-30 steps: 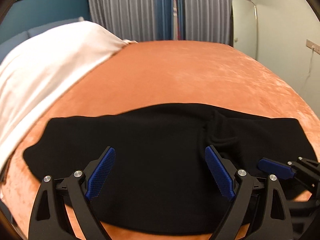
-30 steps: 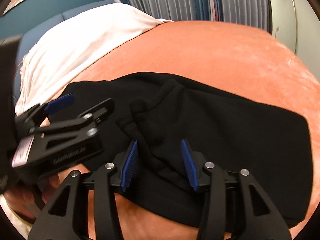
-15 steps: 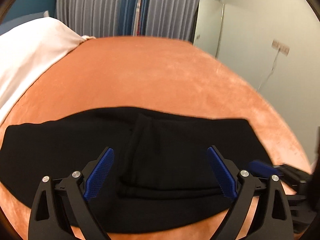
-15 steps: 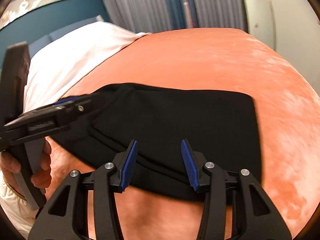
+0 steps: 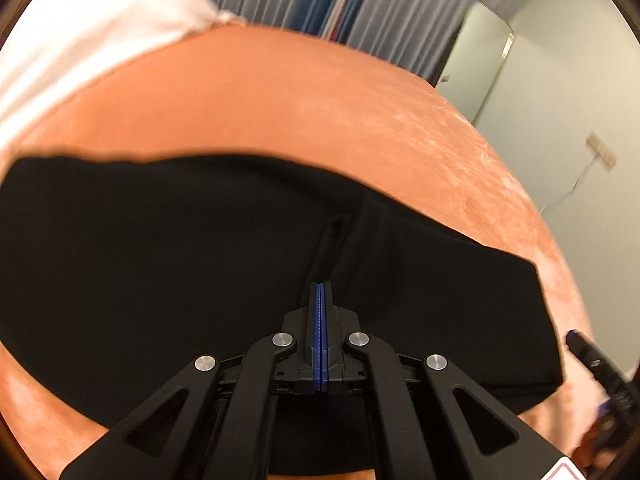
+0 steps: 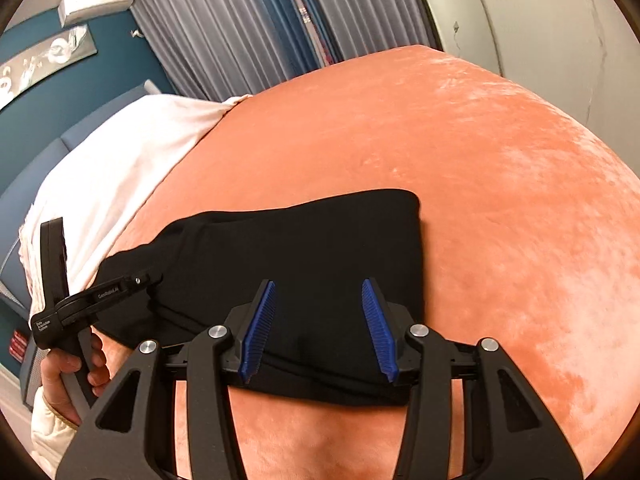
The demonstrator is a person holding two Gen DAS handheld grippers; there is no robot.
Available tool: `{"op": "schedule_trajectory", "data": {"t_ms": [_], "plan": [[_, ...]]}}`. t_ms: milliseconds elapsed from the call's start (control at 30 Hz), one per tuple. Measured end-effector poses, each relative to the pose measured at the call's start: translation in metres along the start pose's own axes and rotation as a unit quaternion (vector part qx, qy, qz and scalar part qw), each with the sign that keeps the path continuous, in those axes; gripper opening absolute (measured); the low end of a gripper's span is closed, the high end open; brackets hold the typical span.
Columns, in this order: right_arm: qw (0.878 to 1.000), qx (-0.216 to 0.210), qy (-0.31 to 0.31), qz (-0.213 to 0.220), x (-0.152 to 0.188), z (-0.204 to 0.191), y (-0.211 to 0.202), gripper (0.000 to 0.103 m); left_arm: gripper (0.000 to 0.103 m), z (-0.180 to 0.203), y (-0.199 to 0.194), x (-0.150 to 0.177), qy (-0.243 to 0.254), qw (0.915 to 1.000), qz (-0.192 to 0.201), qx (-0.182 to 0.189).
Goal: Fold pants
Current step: 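Grasp the folded trouser edge with the left gripper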
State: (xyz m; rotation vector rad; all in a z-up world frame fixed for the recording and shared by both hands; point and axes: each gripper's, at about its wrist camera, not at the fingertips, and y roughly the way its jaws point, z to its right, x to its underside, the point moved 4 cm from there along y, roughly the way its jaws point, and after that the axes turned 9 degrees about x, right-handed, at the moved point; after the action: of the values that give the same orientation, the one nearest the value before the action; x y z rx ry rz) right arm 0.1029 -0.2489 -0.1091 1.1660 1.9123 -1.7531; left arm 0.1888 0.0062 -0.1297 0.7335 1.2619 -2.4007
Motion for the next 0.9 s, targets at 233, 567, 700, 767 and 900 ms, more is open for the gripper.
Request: {"op": "schedule_trajectory", "data": {"t_ms": [233,567,700,767,900], "plan": [[0.996,-0.005,-0.082,0.022,0.007,-0.059,-0.002,0.046,0.077,0.001,-0.006,0.0,-0.048,0.997,0.007,0.061],[0.997,-0.01,-0.071,0.012,0.012,-0.065,0.004,0.046,0.07,-0.015,0.02,-0.009,-0.115,0.989,-0.027,0.088],[0.998,-0.009,-0.068,0.011,0.012,-0.066,0.005,0.046,0.011,-0.006,0.029,0.0,-0.113,0.986,-0.049,0.113],[0.998,-0.01,-0.064,0.01,0.01,-0.068,0.005,0.046,0.01,-0.006,0.014,-0.003,-0.101,0.9888,-0.027,0.106],[0.997,-0.03,-0.073,0.011,0.003,-0.083,0.002,0.048,0.01,-0.017,-0.015,-0.001,-0.092,0.9931,0.006,0.072]]}}
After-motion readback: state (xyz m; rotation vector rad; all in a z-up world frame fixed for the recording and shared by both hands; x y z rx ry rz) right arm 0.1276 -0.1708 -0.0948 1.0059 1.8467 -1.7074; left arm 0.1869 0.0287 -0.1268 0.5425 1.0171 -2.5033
